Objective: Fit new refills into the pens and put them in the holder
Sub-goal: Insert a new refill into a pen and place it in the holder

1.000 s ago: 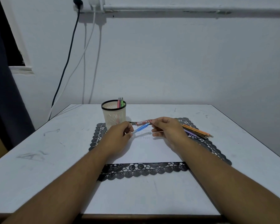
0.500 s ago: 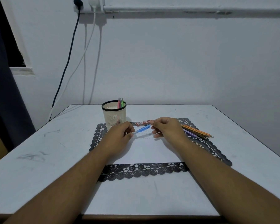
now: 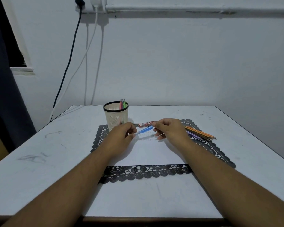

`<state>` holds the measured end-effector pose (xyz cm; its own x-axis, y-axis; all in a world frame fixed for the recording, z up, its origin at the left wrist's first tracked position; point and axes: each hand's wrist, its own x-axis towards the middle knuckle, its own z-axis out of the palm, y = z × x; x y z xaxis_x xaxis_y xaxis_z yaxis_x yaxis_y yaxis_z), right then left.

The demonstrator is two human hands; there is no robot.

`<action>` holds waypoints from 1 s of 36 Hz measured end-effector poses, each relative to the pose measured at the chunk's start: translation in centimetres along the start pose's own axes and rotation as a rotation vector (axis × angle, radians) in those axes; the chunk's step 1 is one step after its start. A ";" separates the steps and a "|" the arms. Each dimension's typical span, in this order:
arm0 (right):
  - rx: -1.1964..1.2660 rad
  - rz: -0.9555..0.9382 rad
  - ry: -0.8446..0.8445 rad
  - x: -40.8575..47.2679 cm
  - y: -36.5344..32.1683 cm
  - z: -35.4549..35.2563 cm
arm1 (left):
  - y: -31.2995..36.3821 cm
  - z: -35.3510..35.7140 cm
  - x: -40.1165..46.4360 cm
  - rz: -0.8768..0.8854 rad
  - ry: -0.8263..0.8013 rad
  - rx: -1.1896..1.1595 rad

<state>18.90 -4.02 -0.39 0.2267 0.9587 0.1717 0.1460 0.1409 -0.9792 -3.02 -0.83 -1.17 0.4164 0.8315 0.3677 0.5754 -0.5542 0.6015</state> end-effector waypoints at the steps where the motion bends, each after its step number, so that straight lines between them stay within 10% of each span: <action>1: -0.009 -0.007 -0.001 -0.1 0.0 0.0 | 0.0 0.0 0.0 0.002 0.001 -0.002; 36: -0.947 -0.236 -0.114 3.1 3.3 0.3 | -0.3 0.2 0.1 -0.098 0.025 0.019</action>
<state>19.76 -0.51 -3.13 0.0054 0.9566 0.2914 0.8987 0.1232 -0.4209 -3.03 -0.59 -1.45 0.3402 0.8823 0.3252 0.6260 -0.4705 0.6219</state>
